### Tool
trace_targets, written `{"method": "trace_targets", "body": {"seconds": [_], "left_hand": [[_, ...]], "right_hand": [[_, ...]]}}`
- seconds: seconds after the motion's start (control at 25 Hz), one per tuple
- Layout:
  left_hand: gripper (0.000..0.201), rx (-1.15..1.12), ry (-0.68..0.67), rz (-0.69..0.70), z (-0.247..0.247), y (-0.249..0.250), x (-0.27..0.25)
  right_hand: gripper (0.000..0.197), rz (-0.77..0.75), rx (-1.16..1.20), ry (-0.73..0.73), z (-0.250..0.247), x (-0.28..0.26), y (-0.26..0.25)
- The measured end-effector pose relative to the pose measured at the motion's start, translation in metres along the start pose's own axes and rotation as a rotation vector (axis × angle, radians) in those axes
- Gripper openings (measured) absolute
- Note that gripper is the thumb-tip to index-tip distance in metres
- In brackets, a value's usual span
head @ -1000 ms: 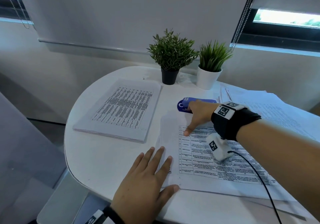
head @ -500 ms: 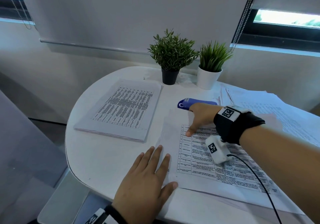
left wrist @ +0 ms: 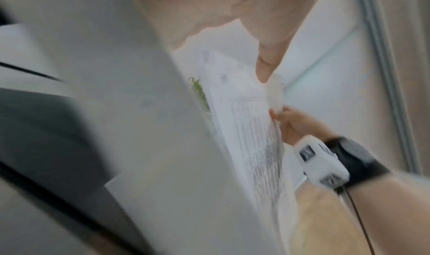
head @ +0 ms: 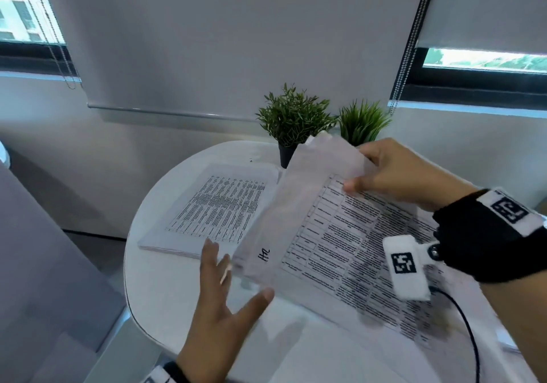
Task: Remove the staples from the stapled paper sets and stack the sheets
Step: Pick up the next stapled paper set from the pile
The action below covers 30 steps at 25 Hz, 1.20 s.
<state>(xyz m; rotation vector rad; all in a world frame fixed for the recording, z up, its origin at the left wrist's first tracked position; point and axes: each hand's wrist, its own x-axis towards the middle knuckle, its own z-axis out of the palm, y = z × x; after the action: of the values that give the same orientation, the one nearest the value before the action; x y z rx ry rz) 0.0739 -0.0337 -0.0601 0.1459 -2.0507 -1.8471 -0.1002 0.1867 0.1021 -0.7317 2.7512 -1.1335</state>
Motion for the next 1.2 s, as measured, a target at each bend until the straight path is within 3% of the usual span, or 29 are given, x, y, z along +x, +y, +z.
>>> {"method": "trace_targets", "body": {"seconds": [0.08, 0.12, 0.2, 0.28, 0.32, 0.4, 0.56, 0.8, 0.92, 1.0, 1.08, 1.12, 1.2], "left_hand": [[0.111, -0.216, -0.038, -0.041, -0.002, 0.018, 0.014], [0.103, -0.265, -0.089, -0.022, 0.000, 0.029, 0.022], [0.070, -0.271, -0.097, 0.044, 0.003, 0.053, 0.033], [0.036, -0.173, 0.007, 0.137, 0.007, 0.075, 0.044], [0.029, -0.166, 0.055, 0.183, 0.009, 0.083, 0.050], [0.025, -0.228, 0.106, 0.255, 0.010, 0.103, 0.059], [0.022, -0.250, 0.081, 0.360, 0.004, 0.124, 0.064], [0.042, -0.178, -0.162, 0.164, 0.000, 0.106, 0.056], [0.040, -0.183, -0.157, 0.135, 0.001, 0.099, 0.055], [0.032, -0.090, -0.091, 0.115, 0.005, 0.097, 0.055], [0.017, -0.039, 0.003, 0.108, 0.003, 0.103, 0.059], [0.008, 0.020, 0.027, 0.187, -0.001, 0.109, 0.062], [0.015, 0.270, -0.012, 0.461, -0.017, 0.124, 0.068]], "right_hand": [[0.024, -0.044, 0.183, 0.138, -0.011, -0.018, -0.015], [0.027, -0.066, 0.279, 0.213, -0.013, -0.024, -0.021], [0.033, -0.088, 0.440, 0.339, -0.011, -0.034, -0.029], [0.033, -0.097, 0.494, 0.414, -0.004, -0.042, -0.037], [0.029, -0.109, 0.473, 0.432, -0.002, -0.046, -0.042], [0.021, -0.155, 0.431, 0.455, 0.000, -0.054, -0.050], [0.034, -0.264, 0.596, 0.554, 0.001, -0.070, -0.047], [0.042, -0.187, 0.634, 0.529, 0.030, -0.079, -0.020], [0.053, -0.165, 0.711, 0.528, 0.034, -0.076, -0.018], [0.053, -0.122, 0.676, 0.501, 0.038, -0.071, -0.019], [0.066, -0.115, 0.586, 0.544, 0.039, -0.068, -0.020], [0.078, -0.127, 0.537, 0.613, 0.035, -0.068, -0.022], [0.097, -0.188, 0.334, 0.773, 0.018, -0.076, -0.029]]}}
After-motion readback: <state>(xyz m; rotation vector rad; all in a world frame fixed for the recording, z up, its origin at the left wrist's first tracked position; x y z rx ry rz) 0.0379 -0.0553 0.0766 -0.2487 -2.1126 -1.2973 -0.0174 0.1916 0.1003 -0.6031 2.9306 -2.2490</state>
